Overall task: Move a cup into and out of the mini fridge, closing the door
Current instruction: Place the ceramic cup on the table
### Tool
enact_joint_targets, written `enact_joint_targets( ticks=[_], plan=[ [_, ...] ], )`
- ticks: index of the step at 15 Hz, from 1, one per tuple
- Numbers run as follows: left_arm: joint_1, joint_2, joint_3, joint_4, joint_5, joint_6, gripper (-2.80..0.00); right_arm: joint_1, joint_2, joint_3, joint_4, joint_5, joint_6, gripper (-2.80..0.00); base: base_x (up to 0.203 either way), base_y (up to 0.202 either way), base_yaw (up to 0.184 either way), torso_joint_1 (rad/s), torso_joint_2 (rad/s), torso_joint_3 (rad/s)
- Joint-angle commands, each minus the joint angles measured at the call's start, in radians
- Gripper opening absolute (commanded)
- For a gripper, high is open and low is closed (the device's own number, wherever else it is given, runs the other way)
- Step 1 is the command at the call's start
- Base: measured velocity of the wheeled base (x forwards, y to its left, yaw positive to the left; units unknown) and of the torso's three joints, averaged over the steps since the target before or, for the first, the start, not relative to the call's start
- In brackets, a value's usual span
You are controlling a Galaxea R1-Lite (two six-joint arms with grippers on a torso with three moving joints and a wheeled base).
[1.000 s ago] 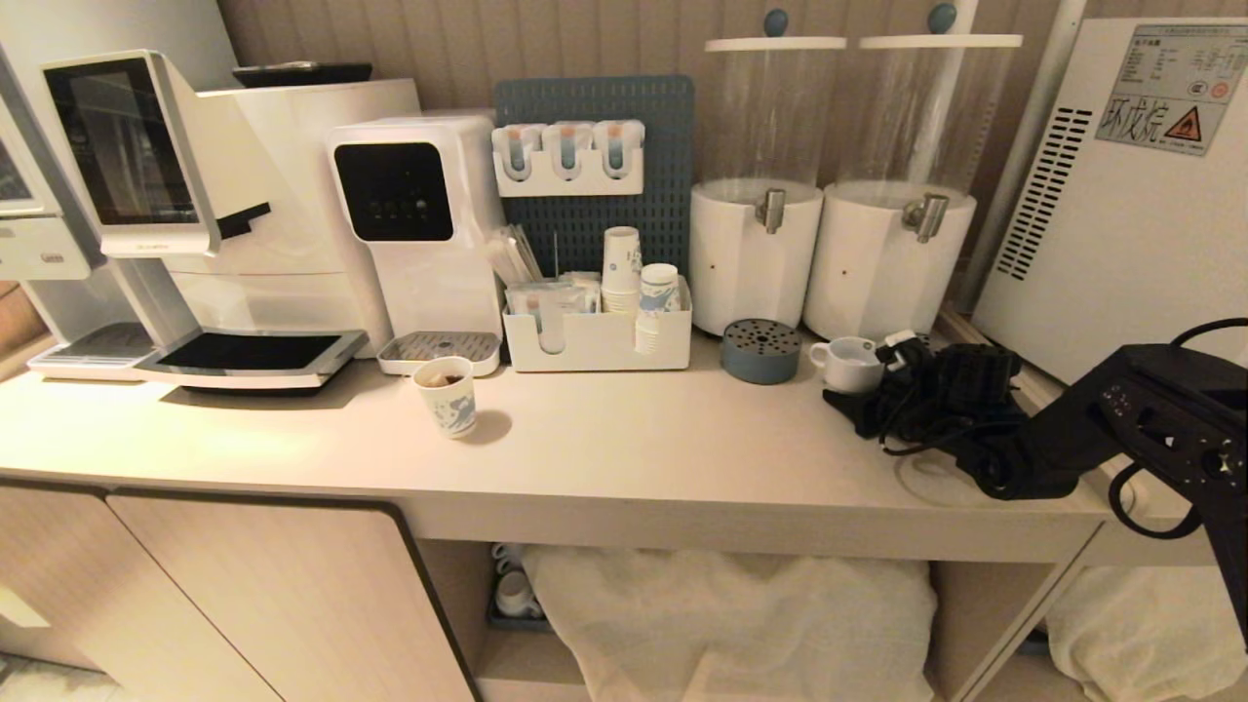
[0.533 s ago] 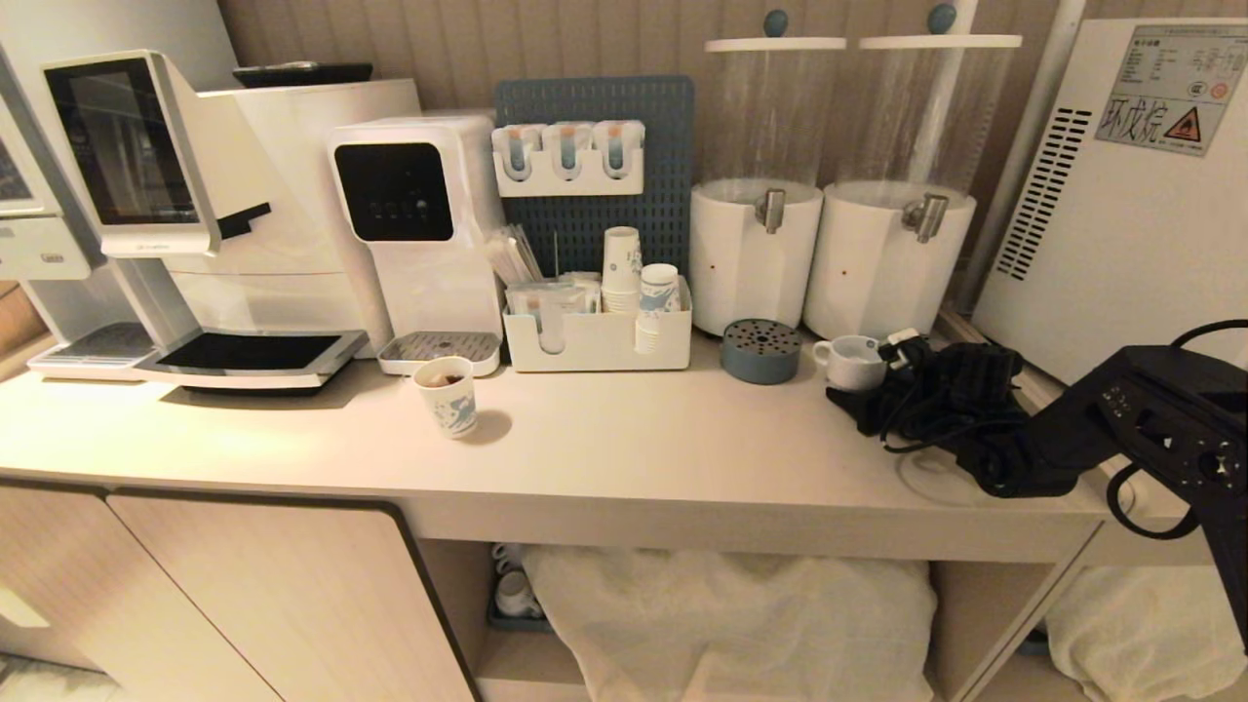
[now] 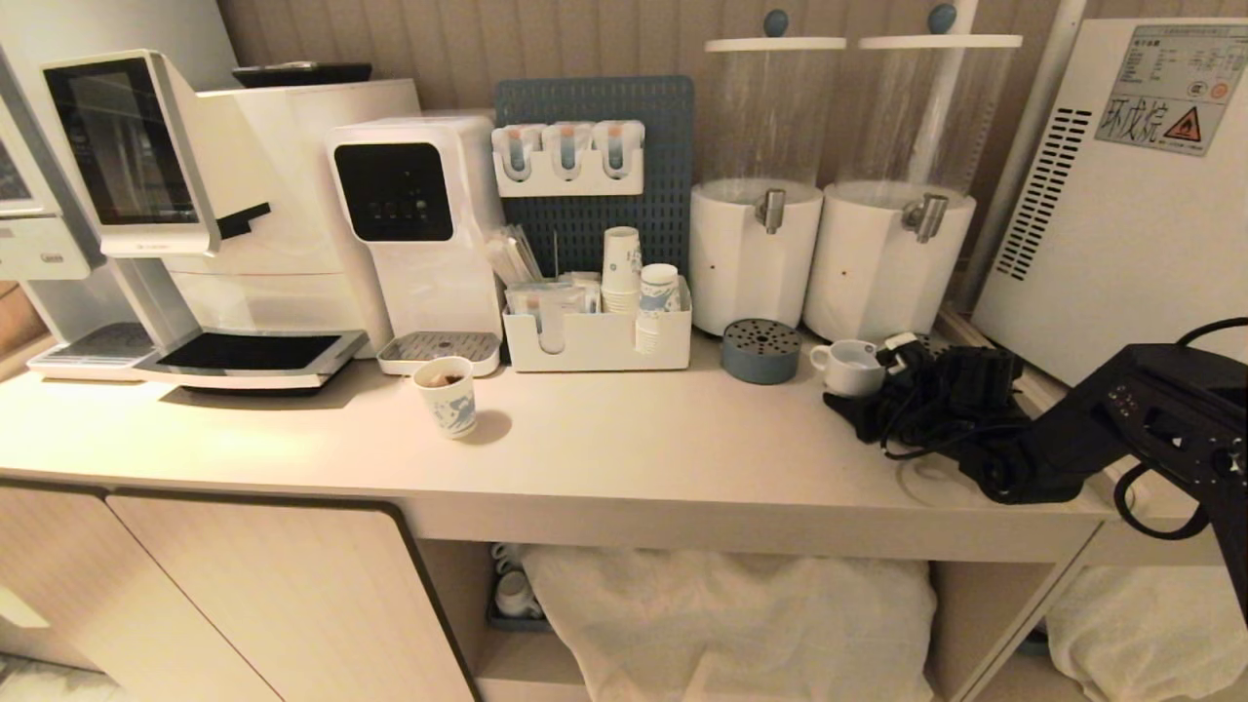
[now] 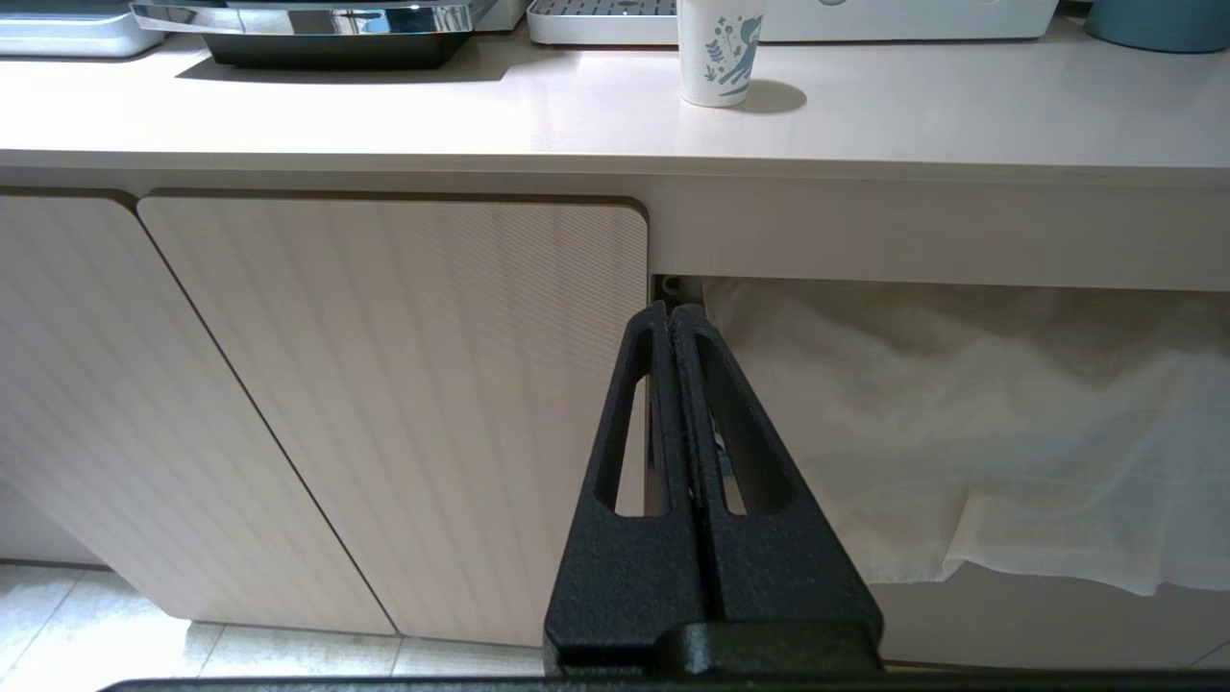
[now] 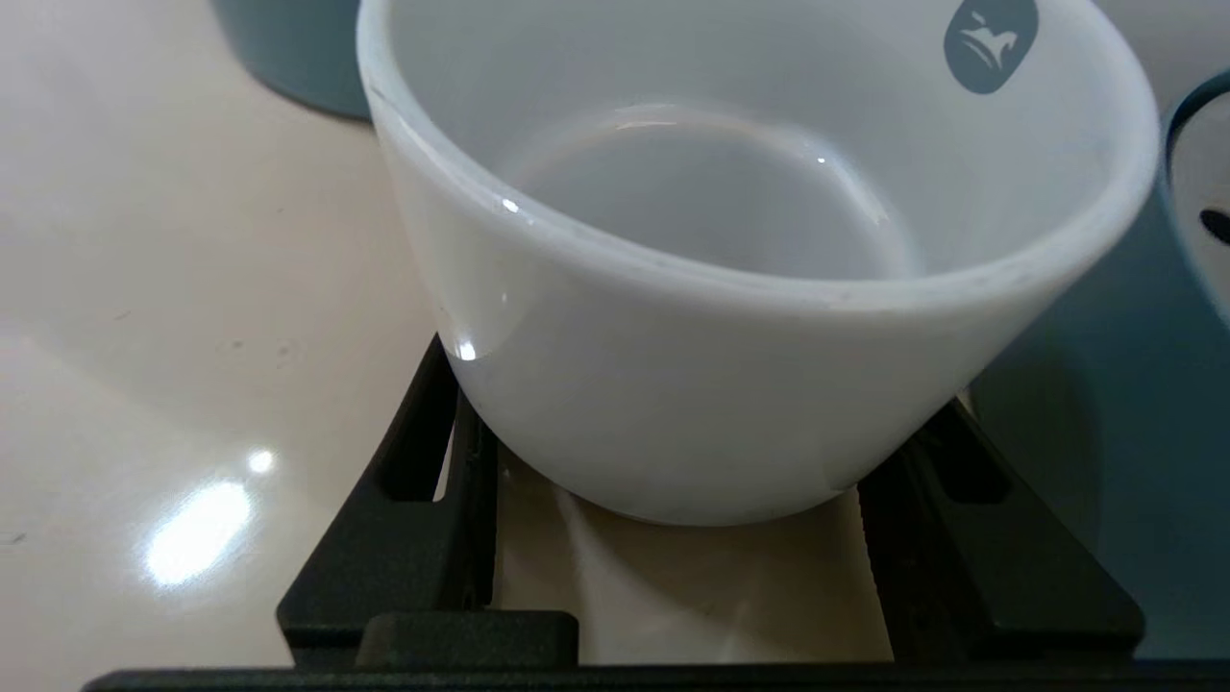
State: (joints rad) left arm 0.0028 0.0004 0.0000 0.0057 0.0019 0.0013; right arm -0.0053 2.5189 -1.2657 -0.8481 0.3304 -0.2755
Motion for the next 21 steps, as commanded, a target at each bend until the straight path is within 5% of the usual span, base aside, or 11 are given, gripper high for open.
enact_joint_targets(
  ticks=[1, 5, 6, 7, 21],
  plan=[
    [0.0, 0.0, 0.0, 0.0, 0.001, 0.0, -2.8, -0.001, 0.001, 0.011, -0.005, 0.001, -0.001, -2.8, 0.0, 0.0, 0.0, 0.0, 0.0, 0.0],
    [0.0, 0.0, 0.0, 0.0, 0.0, 0.0, -2.8, 0.001, -0.009, 0.034, 0.004, 0.002, 0.0, -2.8, 0.0, 0.0, 0.0, 0.0, 0.0, 0.0],
    [0.0, 0.0, 0.0, 0.0, 0.0, 0.0, -2.8, 0.0, -0.019, 0.052, 0.007, 0.003, 0.002, -0.87, 0.0, 0.0, 0.0, 0.0, 0.0, 0.0],
    [0.0, 0.0, 0.0, 0.0, 0.0, 0.0, -2.8, 0.002, -0.029, 0.067, 0.012, 0.004, 0.005, 0.0, 0.0, 0.0, 0.0, 0.0, 0.0, 0.0],
    [0.0, 0.0, 0.0, 0.0, 0.001, 0.0, -2.8, -0.013, -0.044, 0.121, 0.019, 0.001, 0.006, 0.0, 0.0, 0.0, 0.0, 0.0, 0.0, 0.0]
  ],
)
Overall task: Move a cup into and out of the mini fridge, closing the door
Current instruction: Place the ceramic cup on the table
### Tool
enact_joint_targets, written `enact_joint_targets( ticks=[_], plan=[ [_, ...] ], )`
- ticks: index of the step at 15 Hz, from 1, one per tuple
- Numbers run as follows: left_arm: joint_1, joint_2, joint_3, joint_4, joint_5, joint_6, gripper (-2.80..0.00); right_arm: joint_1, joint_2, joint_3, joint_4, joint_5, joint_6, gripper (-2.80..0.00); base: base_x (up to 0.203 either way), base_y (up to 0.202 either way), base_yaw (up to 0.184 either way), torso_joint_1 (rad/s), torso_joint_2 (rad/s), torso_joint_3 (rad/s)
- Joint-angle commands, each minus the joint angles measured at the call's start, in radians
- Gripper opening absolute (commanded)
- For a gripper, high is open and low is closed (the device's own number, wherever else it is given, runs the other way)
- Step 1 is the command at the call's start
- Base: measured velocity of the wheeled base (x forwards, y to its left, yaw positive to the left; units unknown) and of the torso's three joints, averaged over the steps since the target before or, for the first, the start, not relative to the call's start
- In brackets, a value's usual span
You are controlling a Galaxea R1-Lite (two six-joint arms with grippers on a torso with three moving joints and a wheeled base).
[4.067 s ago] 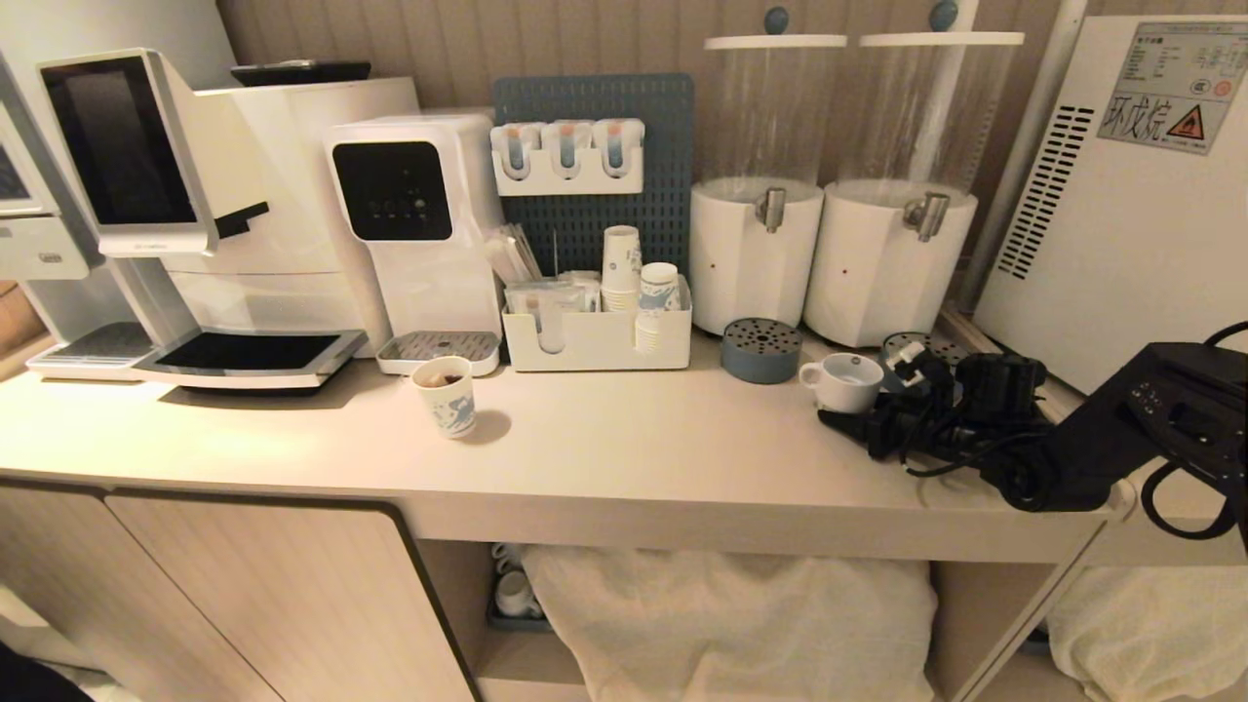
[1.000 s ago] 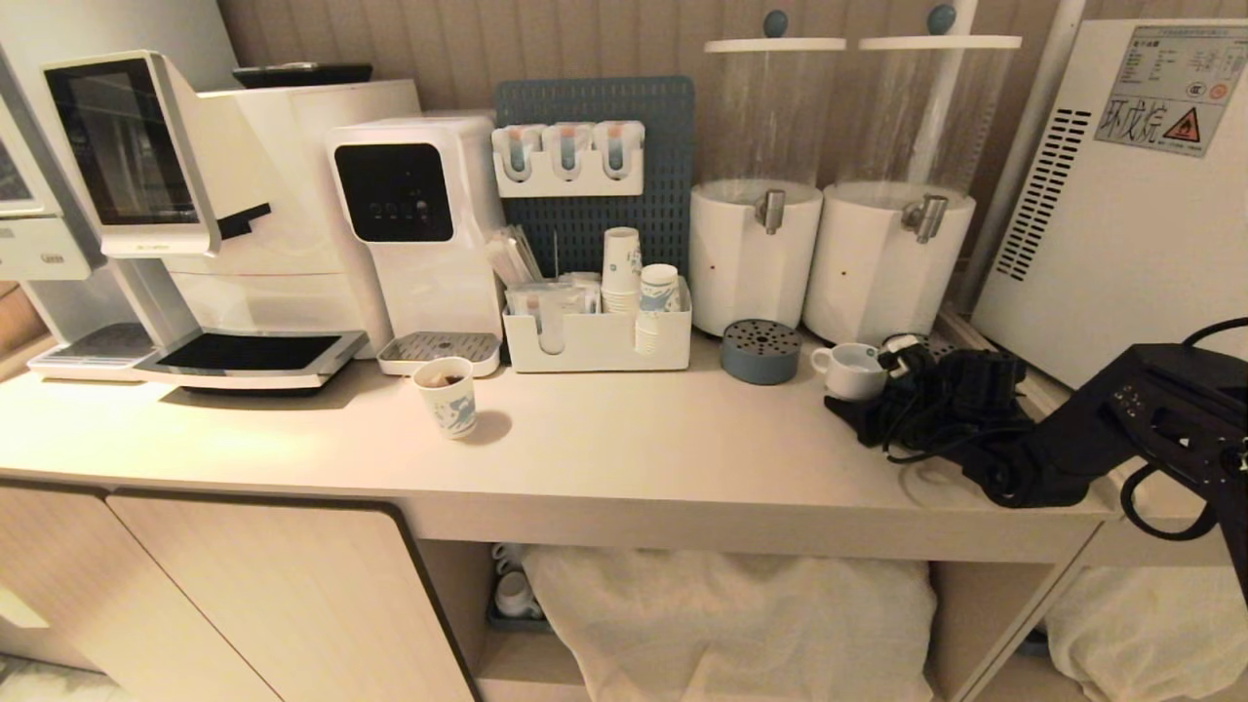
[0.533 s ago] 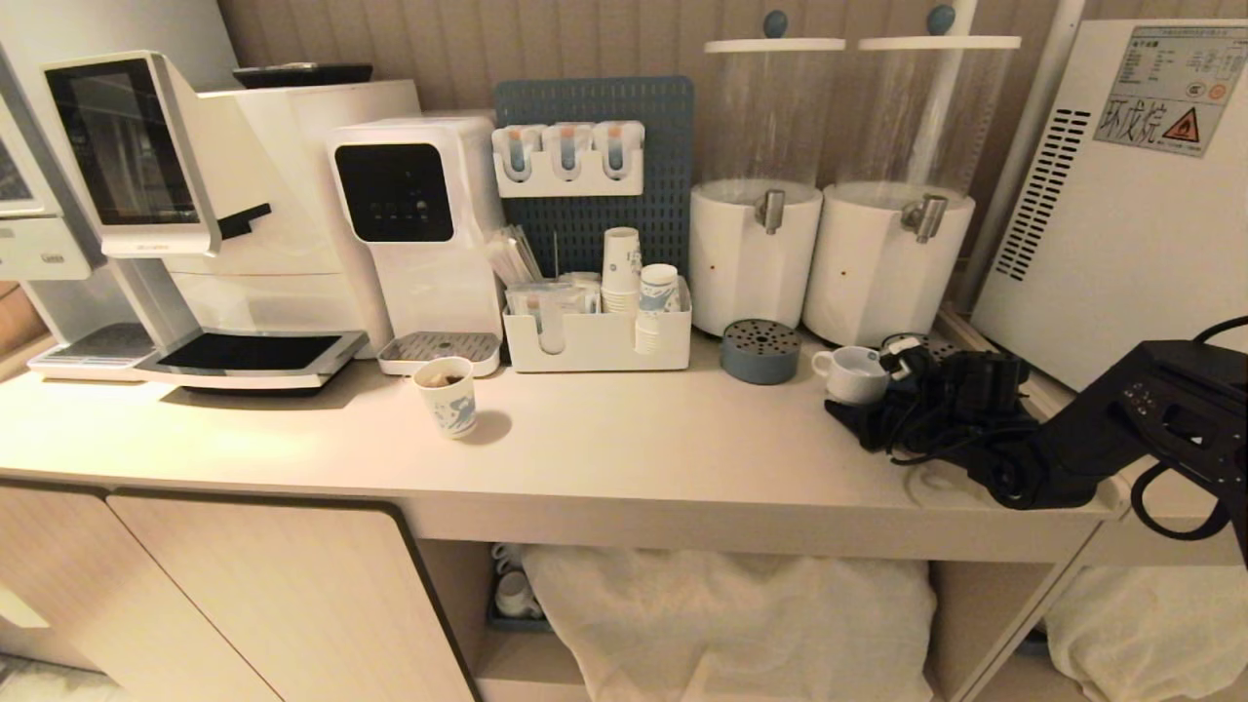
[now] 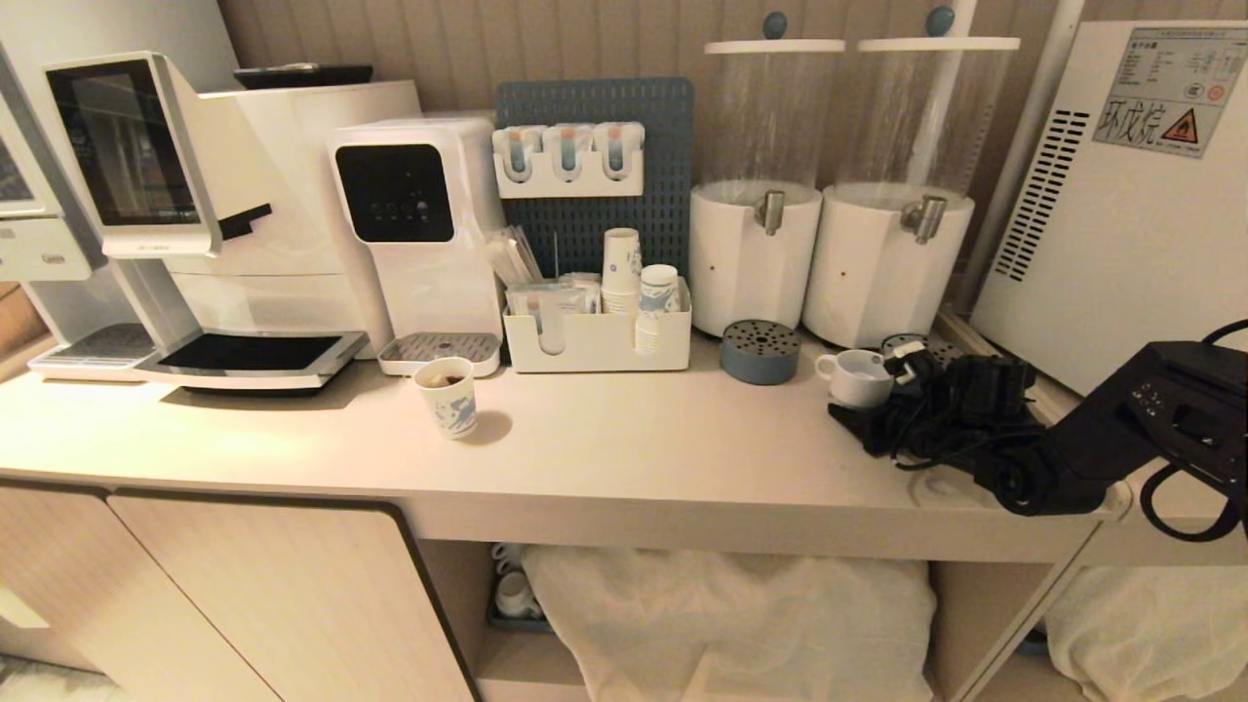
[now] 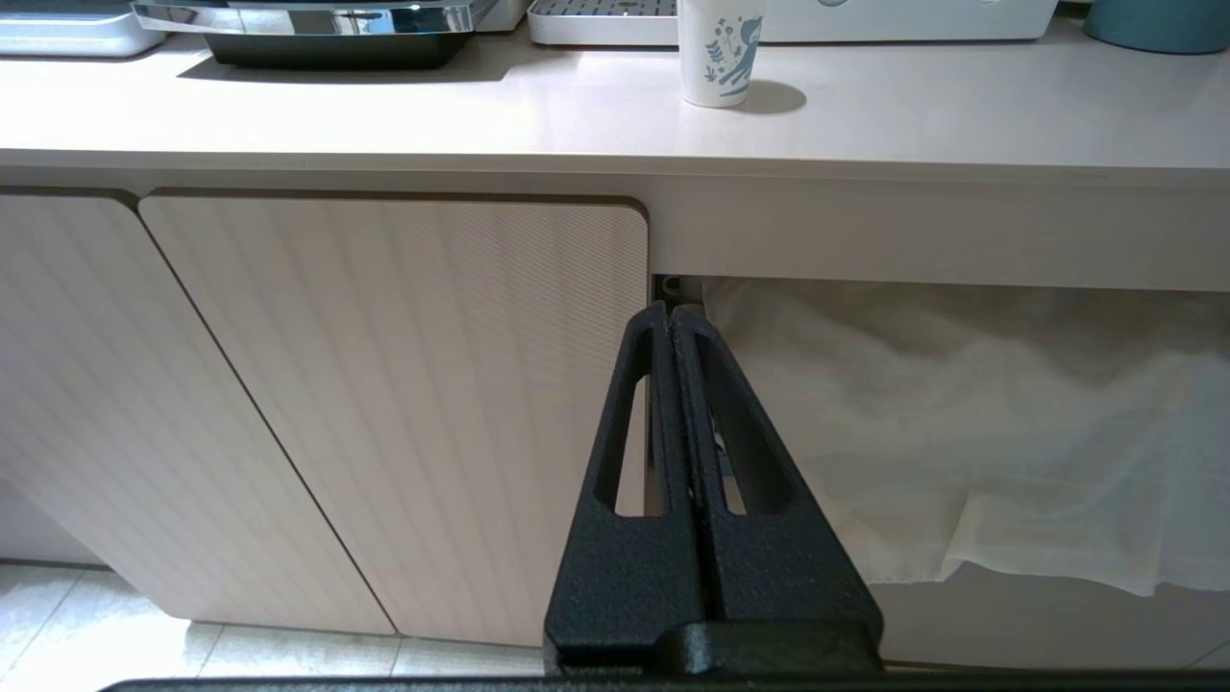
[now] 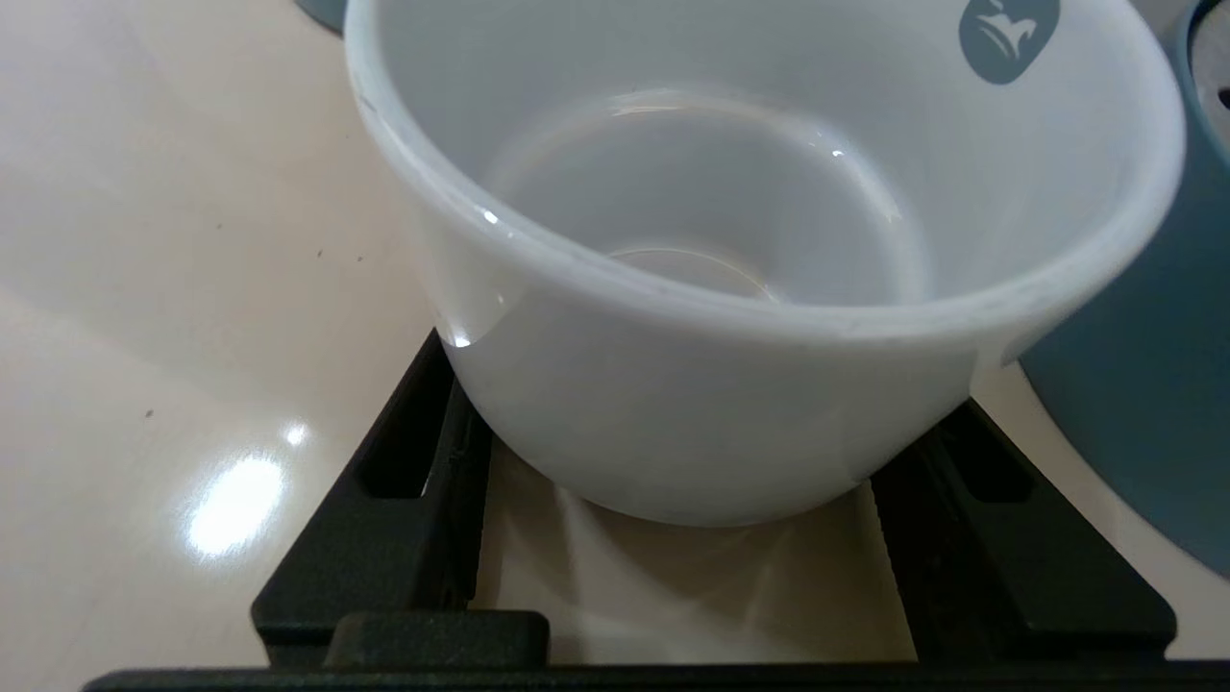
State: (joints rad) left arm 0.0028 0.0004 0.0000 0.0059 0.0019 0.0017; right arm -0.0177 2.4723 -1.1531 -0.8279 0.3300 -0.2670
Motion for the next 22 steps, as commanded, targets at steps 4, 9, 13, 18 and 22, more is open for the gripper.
enact_joint_targets(
  ticks=[4, 9, 13, 18, 22],
  plan=[
    [0.0, 0.0, 0.0, 0.0, 0.0, 0.0, -2.8, 0.001, -0.012, 0.026, 0.007, 0.004, 0.0, 0.0, 0.0, 0.0, 0.0, 0.0, 0.0, 0.0],
    [0.0, 0.0, 0.0, 0.0, 0.001, 0.0, -2.8, 0.001, -0.012, 0.031, 0.005, 0.004, 0.002, 0.0, 0.0, 0.0, 0.0, 0.0, 0.0, 0.0],
    [0.0, 0.0, 0.0, 0.0, 0.001, 0.0, -2.8, 0.001, -0.02, 0.033, 0.006, 0.001, 0.003, 0.0, 0.0, 0.0, 0.0, 0.0, 0.0, 0.0],
    [0.0, 0.0, 0.001, 0.0, 0.001, 0.0, -2.8, -0.001, -0.062, 0.052, 0.007, 0.002, 0.002, 0.0, 0.0, 0.0, 0.0, 0.0, 0.0, 0.0],
    [0.0, 0.0, 0.0, 0.0, 0.001, 0.0, -2.8, -0.005, -0.076, 0.056, 0.007, 0.003, 0.002, 0.0, 0.0, 0.0, 0.0, 0.0, 0.0, 0.0]
  ],
)
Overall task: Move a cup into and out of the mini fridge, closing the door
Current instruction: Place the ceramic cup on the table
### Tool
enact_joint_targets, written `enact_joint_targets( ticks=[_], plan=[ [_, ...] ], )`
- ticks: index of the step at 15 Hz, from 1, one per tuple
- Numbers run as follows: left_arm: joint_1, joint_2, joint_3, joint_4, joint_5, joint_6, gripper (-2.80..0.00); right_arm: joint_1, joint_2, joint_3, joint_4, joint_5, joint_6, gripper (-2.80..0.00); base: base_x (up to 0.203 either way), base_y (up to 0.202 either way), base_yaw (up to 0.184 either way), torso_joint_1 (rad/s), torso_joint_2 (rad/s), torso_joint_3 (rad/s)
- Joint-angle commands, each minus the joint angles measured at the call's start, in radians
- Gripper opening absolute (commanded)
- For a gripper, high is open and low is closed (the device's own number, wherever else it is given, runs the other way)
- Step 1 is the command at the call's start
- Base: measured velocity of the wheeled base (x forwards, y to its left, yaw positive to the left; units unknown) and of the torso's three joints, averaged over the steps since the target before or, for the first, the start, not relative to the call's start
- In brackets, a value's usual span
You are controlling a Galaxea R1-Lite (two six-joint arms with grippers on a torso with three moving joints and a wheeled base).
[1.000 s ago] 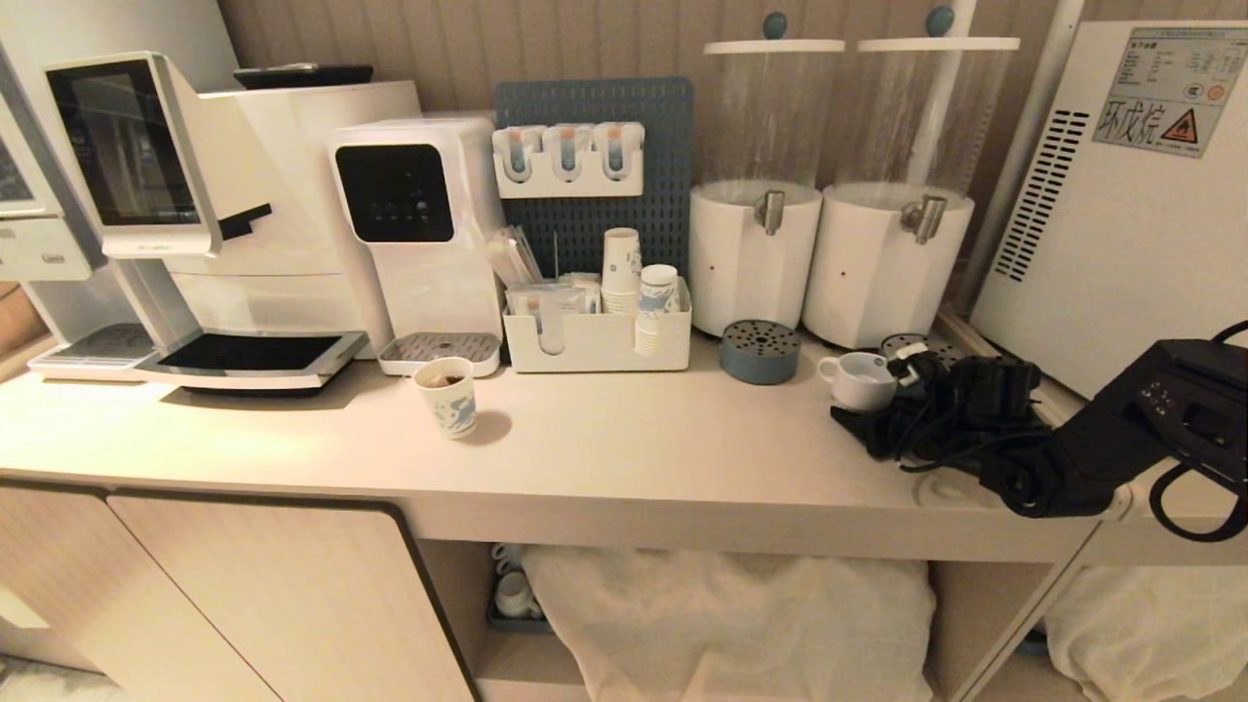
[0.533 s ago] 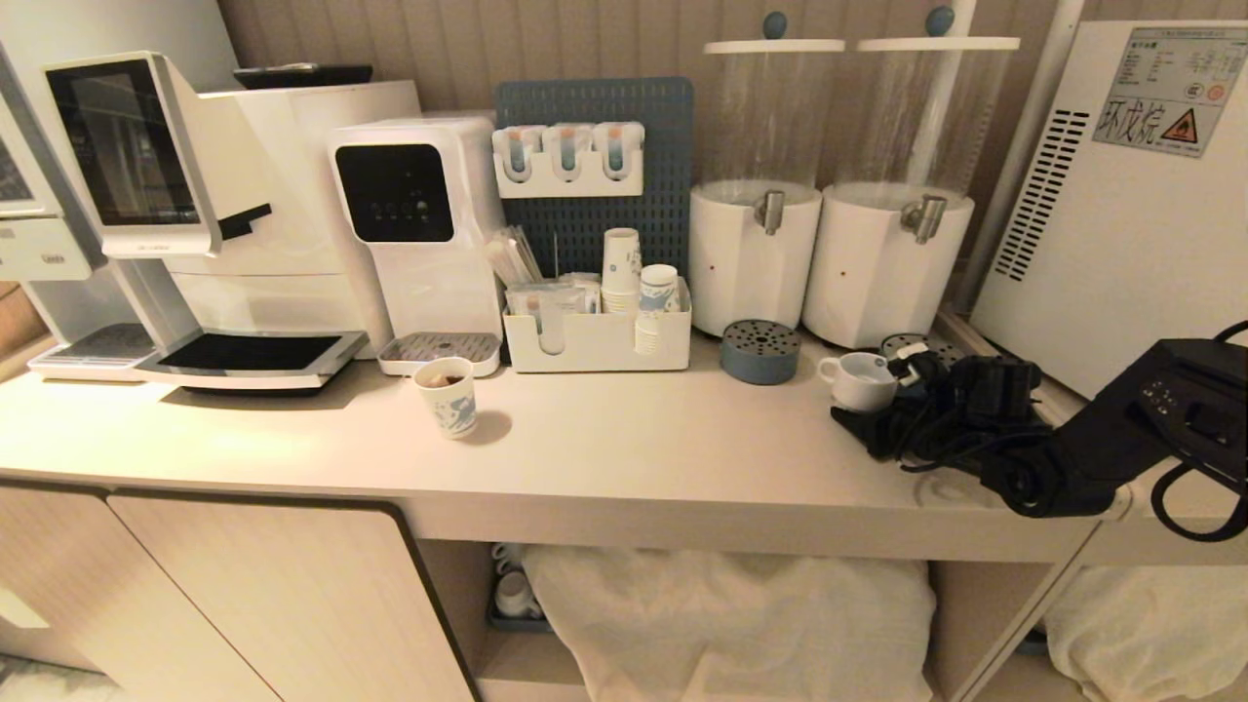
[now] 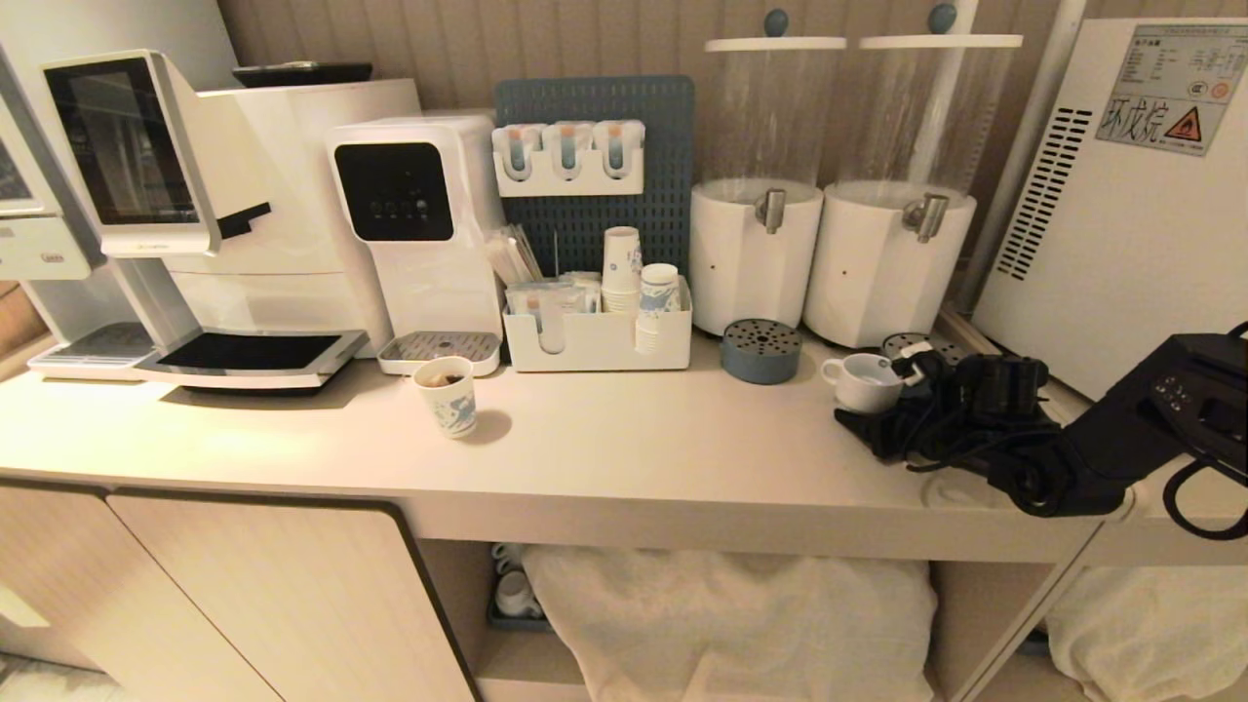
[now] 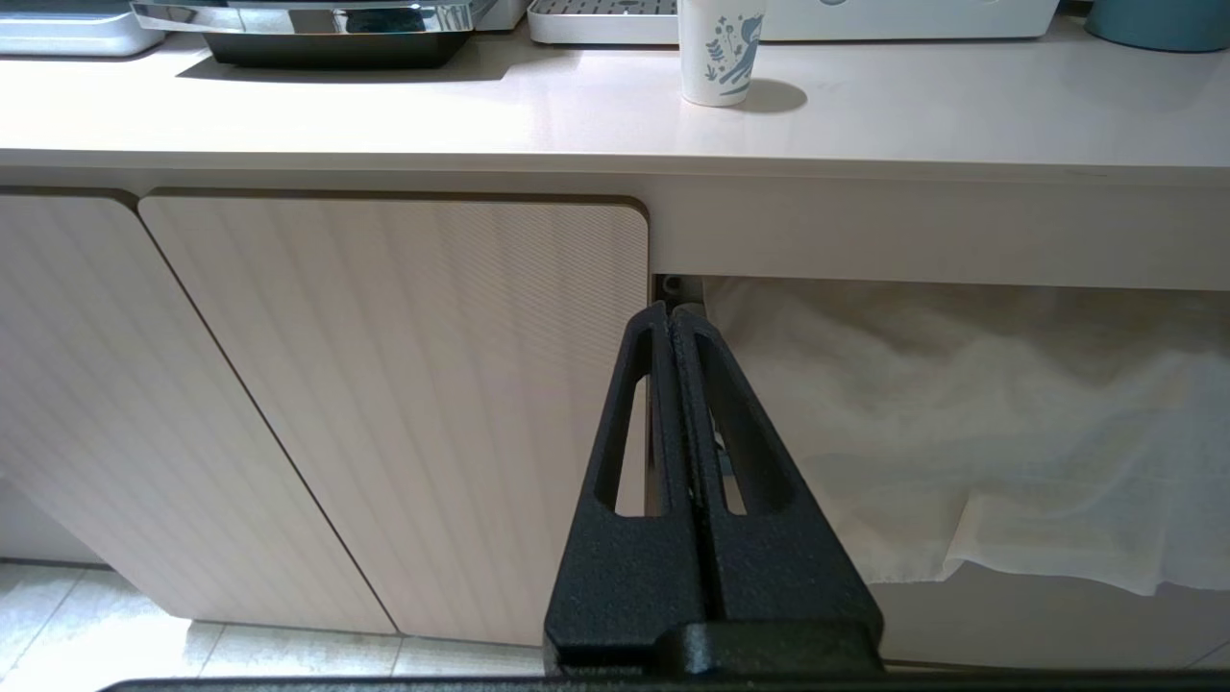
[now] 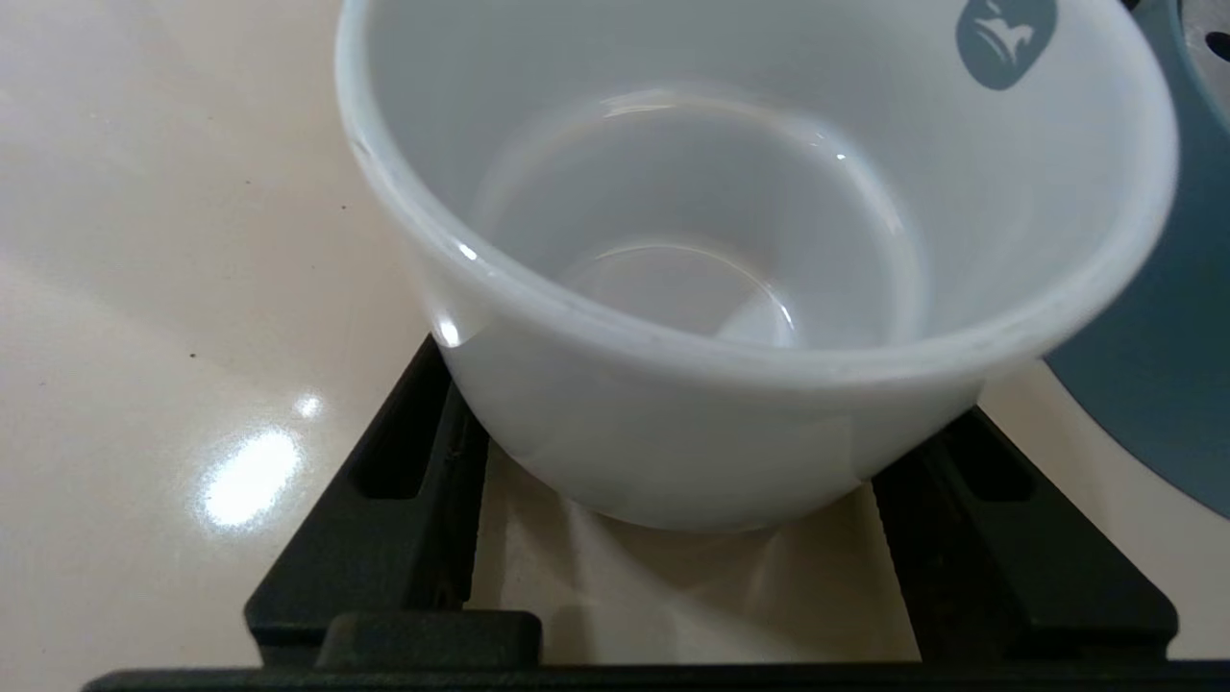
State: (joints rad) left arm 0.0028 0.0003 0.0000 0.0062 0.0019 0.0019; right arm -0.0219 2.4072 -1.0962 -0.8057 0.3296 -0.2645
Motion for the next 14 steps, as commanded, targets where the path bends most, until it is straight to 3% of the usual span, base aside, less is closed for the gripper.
enact_joint_targets(
  ticks=[1, 14],
  plan=[
    [0.0, 0.0, 0.0, 0.0, 0.001, 0.0, -2.8, -0.001, -0.017, -0.001, -0.013, 0.003, 0.001, 0.0, 0.0, 0.0, 0.0, 0.0, 0.0, 0.0],
    [0.0, 0.0, 0.0, 0.0, 0.001, 0.0, -2.8, -0.003, -0.049, -0.004, 0.011, 0.002, 0.001, 0.0, 0.0, 0.0, 0.0, 0.0, 0.0, 0.0]
  ],
)
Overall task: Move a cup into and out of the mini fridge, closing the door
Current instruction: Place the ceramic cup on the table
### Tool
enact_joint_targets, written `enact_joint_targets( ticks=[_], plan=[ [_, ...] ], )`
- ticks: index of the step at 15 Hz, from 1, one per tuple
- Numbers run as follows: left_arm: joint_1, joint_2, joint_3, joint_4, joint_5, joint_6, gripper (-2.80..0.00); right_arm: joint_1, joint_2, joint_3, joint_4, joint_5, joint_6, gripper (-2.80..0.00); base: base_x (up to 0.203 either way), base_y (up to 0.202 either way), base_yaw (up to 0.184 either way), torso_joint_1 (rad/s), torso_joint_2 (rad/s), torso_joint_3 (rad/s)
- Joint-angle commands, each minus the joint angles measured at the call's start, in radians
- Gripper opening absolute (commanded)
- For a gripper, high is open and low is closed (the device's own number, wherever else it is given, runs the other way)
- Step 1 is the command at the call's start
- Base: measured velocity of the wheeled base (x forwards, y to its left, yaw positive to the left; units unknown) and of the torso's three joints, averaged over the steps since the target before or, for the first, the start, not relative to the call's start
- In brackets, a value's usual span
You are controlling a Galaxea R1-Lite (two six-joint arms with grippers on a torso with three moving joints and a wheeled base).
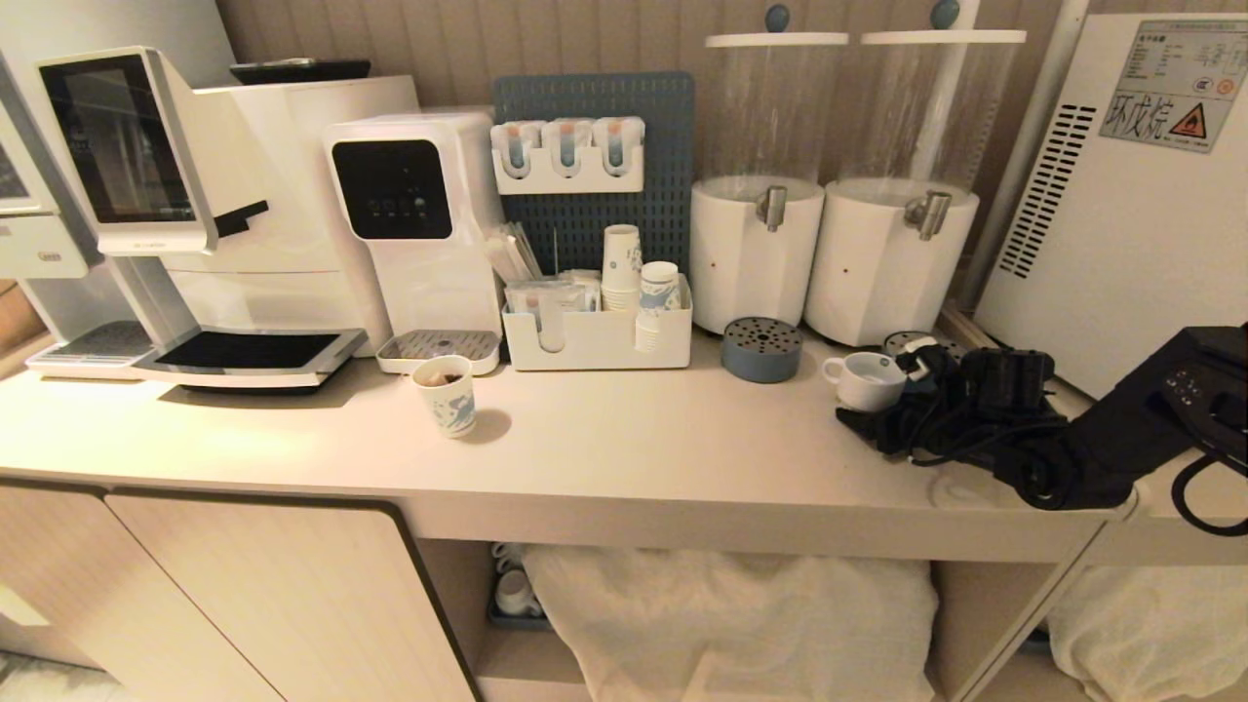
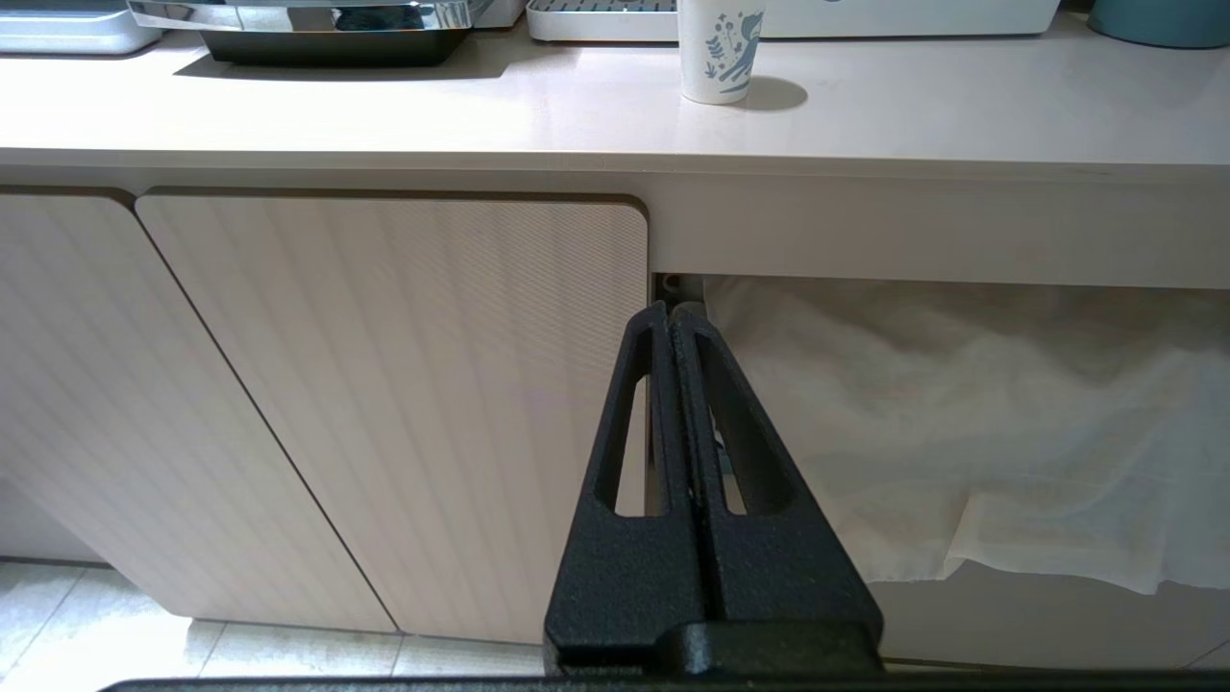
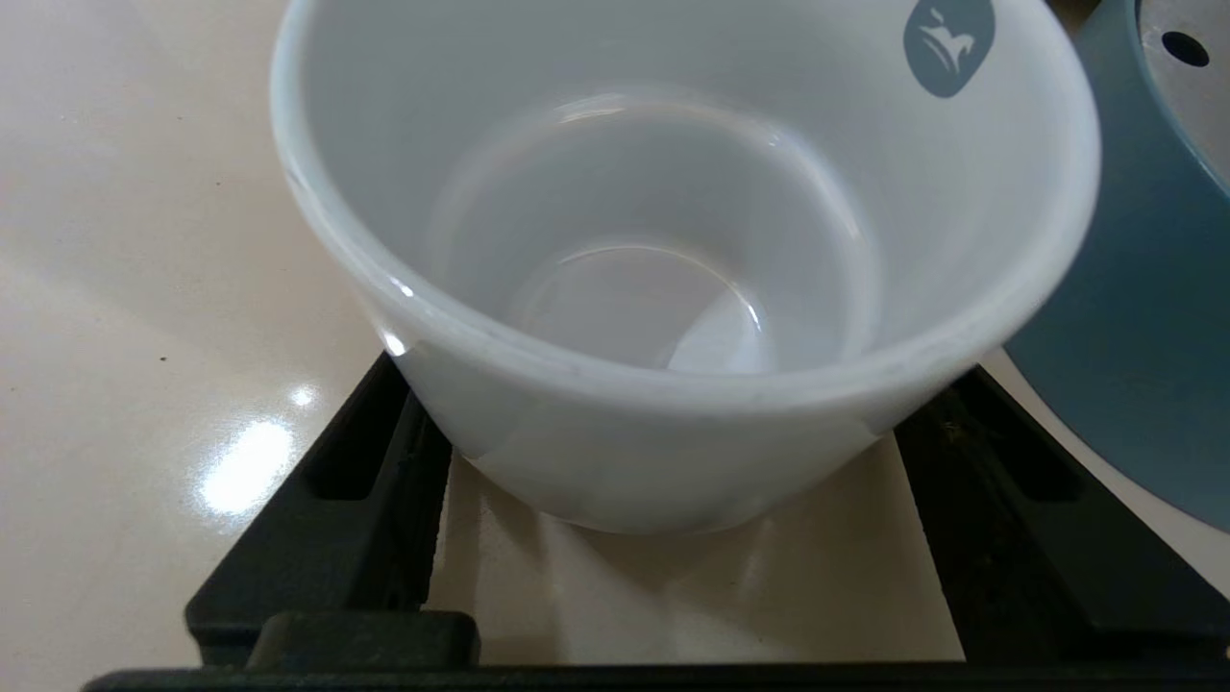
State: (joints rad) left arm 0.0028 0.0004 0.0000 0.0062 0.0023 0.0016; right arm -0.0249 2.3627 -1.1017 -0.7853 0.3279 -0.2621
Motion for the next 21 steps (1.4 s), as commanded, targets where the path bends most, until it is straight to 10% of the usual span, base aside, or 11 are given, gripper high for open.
enact_joint_targets(
  ticks=[1, 21],
  plan=[
    [0.0, 0.0, 0.0, 0.0, 0.0, 0.0, -2.8, 0.0, 0.003, 0.002, -0.009, 0.005, -0.002, 0.0, 0.0, 0.0, 0.0, 0.0, 0.0, 0.0],
    [0.0, 0.0, 0.0, 0.0, 0.001, 0.0, -2.8, -0.053, -0.133, 0.19, -0.027, 0.011, -0.011, 0.0, 0.0, 0.0, 0.0, 0.0, 0.0, 0.0]
  ],
)
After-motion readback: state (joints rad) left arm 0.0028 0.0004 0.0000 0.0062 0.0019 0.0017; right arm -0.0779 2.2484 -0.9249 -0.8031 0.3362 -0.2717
